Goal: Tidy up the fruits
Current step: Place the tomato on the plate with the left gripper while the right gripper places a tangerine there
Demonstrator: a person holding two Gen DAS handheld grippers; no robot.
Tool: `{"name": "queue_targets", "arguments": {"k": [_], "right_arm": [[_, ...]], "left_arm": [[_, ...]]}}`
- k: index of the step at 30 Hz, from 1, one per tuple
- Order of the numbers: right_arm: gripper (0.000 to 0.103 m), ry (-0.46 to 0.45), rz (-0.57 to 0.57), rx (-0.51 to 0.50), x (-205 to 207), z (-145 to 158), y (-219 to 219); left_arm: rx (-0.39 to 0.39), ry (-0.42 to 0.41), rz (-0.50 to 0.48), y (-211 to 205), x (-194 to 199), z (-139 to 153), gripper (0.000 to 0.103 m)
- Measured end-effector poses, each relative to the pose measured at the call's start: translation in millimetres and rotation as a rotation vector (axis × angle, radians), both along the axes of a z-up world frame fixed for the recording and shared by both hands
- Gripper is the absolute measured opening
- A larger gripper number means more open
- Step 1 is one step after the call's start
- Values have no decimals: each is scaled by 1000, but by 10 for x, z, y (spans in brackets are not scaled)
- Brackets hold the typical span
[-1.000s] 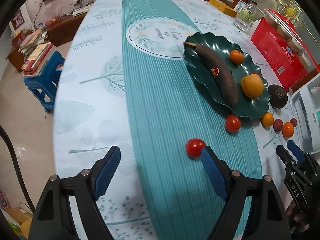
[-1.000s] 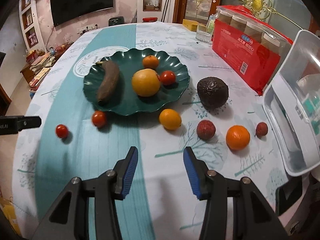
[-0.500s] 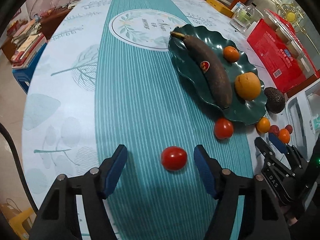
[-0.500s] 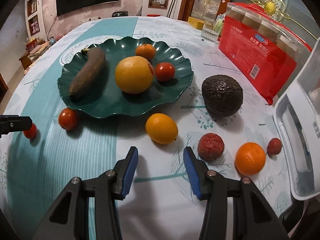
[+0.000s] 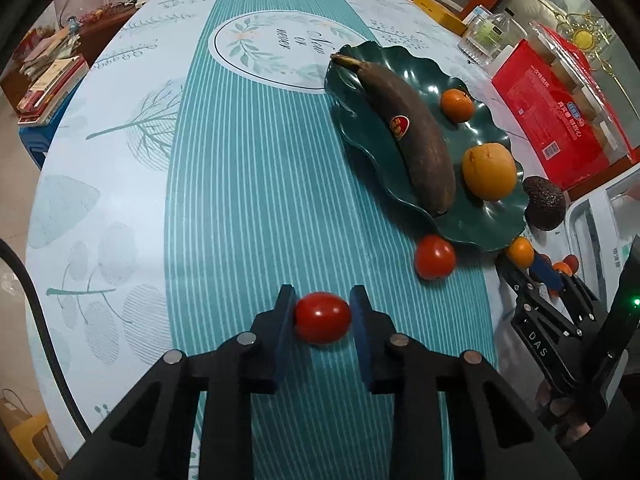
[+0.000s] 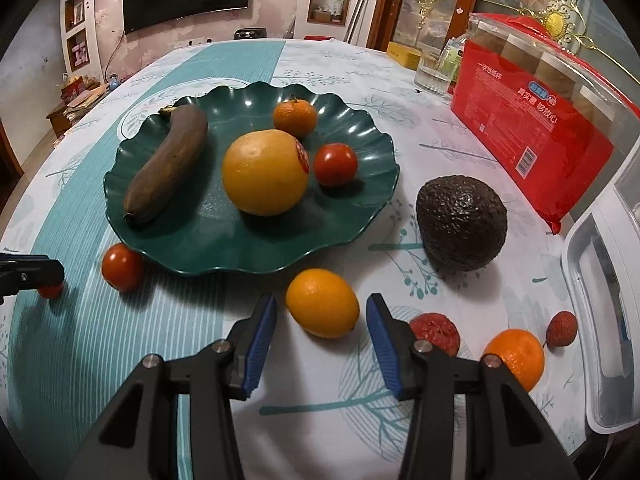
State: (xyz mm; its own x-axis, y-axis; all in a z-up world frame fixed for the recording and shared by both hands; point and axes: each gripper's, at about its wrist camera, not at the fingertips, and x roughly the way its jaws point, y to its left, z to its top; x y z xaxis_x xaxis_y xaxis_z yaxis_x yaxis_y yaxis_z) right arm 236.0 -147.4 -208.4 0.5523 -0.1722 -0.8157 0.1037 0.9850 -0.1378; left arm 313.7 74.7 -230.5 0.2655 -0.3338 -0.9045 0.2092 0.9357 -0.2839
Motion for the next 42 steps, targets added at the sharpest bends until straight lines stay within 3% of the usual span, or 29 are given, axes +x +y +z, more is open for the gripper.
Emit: {"name": "queue_targets", "arguments": {"k": [4,13,20,33,42], "right_arm": [[35,14,9,6,-11,4,20],[34,36,-18,77,-118,59,13],[34,4,6,77,-175,249,93],[34,-85,103,97,9,522,291],[34,-83,137,108,155,522,315]], "left_arm": [[-30,-14,-8,-23,-35,28,26],[-35,-50,-12,-11,-59,183,26],[-53,-91,-33,-43,-5,340,26],[-94,-219,-15,-246,479,635,25],[-101,-196,0,-369,724,564,26]]}}
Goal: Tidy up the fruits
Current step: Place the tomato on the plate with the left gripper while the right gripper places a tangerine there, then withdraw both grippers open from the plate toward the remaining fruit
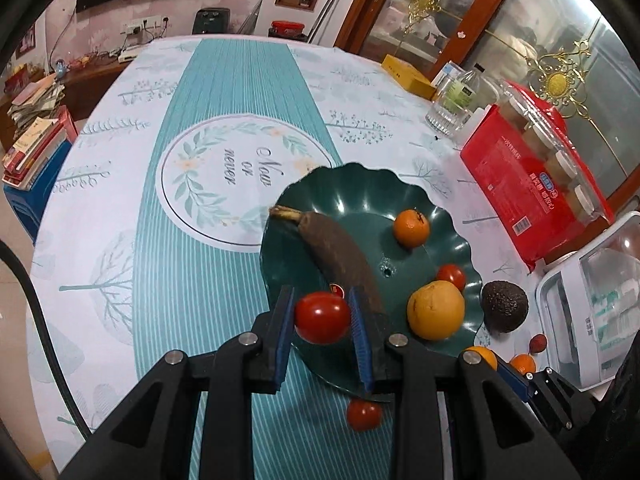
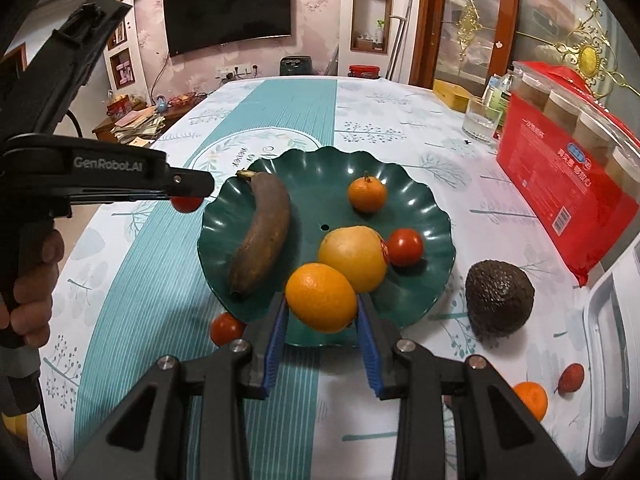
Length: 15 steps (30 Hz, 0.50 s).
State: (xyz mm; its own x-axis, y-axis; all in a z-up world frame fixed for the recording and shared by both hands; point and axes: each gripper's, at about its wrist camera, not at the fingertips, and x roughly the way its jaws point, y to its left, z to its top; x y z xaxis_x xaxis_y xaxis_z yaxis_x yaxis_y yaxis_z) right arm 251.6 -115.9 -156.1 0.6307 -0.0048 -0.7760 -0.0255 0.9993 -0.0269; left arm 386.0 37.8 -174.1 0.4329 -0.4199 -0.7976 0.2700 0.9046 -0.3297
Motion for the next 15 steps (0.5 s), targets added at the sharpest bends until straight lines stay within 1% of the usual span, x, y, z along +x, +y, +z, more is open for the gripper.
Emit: {"name": "queue_targets", "arguments": {"k": [4,5,7,8,9,11,15], "right_arm": [[34,11,-8,21,33,-35,-20],[35,10,-9,21,33,-42,-17],[35,19,-10,18,46,-52,-13],[37,22,-11,17,49,-54,-14],[37,22,-12,19,43,-50,-17],[40,18,-17,24,22,-25,-24],[41,19,-38,22,-42,40,-31]], "left_arm": [[1,25,4,-40,34,-56,26],[-1,31,2,-44,37,-58,27],[1,37,2,-47,27,-51,32],[7,36,3,-43,16,-42,37],[13,36,7,-36,3,-34,44],[29,40,22,-4,-30,-17,52],[37,59,31,80,-131,28,52]]}}
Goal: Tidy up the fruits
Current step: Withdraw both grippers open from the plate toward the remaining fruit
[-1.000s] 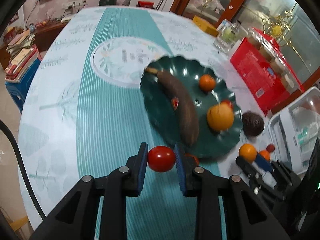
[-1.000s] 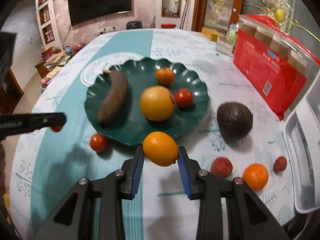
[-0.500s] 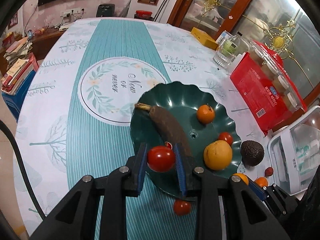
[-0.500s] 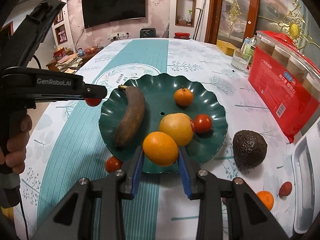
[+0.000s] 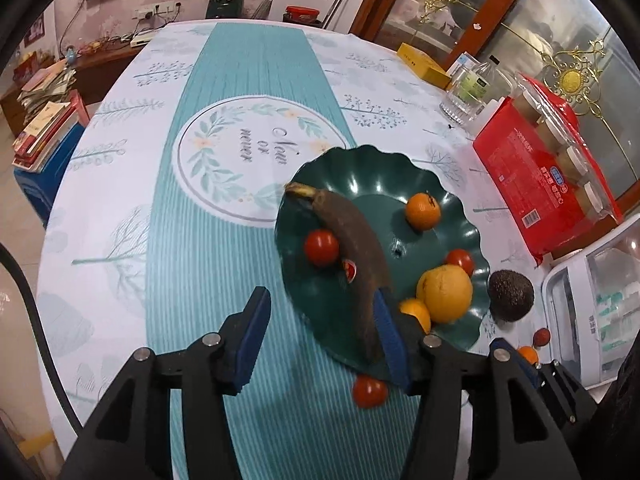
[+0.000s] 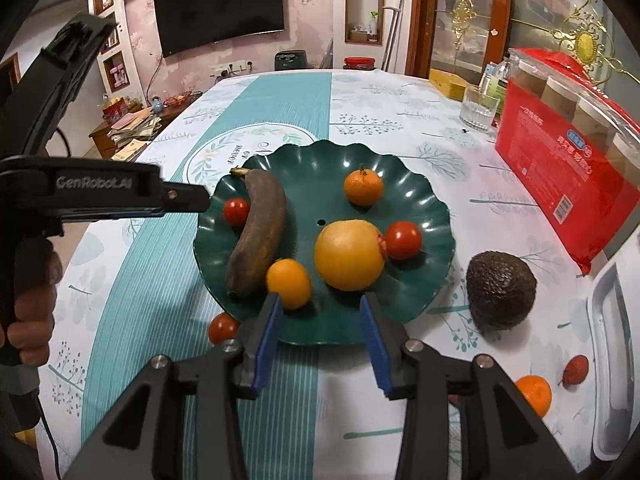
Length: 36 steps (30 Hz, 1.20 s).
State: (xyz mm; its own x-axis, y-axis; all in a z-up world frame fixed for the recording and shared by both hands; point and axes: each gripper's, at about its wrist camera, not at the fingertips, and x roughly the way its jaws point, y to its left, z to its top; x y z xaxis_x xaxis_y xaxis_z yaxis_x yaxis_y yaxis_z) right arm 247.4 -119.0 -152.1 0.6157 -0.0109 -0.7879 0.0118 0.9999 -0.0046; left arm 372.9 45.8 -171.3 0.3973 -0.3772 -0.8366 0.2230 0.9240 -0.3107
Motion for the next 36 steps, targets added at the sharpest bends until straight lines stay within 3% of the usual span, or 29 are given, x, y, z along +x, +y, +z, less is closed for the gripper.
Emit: {"name": "queue_targets", "arguments": {"k": [6,17,27,36], "right_arm": [[48,-12,-37,-16,-235,145,20],[49,-31,-167,-5,-881,366,35],[53,2,-283,36,-1520,313,-20],[54,51,-344,97,-1765,227,-113]], "left_arm": [[2,11,-12,150,-294,98,54],[0,0,-73,435,-988,306,57],[19,27,-137,518,-1546,294,59],[55,43,-186,414,-1900,286,61]]}}
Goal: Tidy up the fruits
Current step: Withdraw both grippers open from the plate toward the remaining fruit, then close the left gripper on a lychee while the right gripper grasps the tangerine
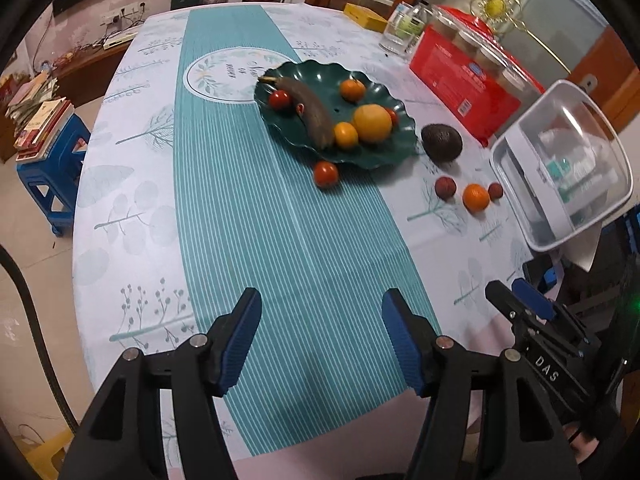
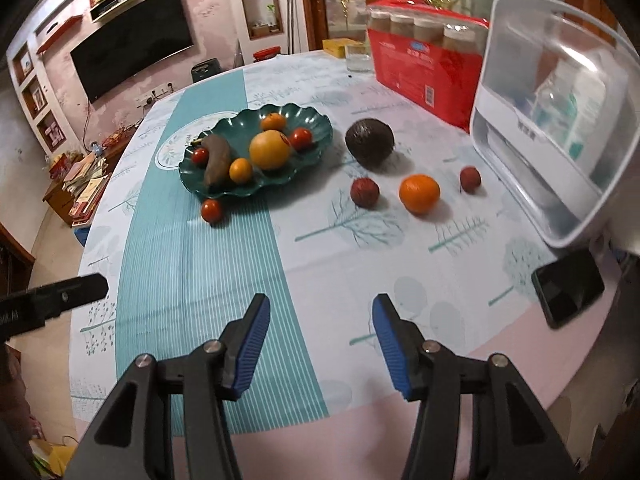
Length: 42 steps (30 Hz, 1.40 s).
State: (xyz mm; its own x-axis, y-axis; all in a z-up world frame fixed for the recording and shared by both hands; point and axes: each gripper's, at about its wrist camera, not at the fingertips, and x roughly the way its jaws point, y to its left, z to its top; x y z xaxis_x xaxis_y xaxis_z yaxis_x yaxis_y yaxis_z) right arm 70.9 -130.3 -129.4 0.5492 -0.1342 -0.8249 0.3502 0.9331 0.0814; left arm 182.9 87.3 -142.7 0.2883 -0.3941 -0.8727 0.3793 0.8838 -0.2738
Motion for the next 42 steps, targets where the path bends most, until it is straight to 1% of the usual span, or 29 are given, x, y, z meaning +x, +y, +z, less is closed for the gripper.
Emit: {"name": "queue_targets", "arguments": {"k": [5,11,16,22,28,34,39,42], "right_arm": [[54,21,28,12,-5,-48,-122],[54,24,114,-6,0,-46,-423],[61,14,204,-46,53,-28,-712],[63,-1,308,-74,173,-29,-1044],[65,-24,383,-93,322,-78,-1320],[65,-50,439,-96,491,-162,-1517],[65,-69,474,-79,665,-241,-1628],[65,-56,488,-65,759,-331,-1660]], "left_arm": [[16,3,3,-155,-88,10,64],[30,3,36,-510,-125,41,65],[35,4,65,-873,-123,55,66],[40,9,101,-1313,-89,30,66],[47,32,151,-1694,53,-77,66],[59,51,187,-1982,247,-199,66],[74,59,189,-2194,427,-282,66],[82,69,185,-2321,540,-369,66]]}}
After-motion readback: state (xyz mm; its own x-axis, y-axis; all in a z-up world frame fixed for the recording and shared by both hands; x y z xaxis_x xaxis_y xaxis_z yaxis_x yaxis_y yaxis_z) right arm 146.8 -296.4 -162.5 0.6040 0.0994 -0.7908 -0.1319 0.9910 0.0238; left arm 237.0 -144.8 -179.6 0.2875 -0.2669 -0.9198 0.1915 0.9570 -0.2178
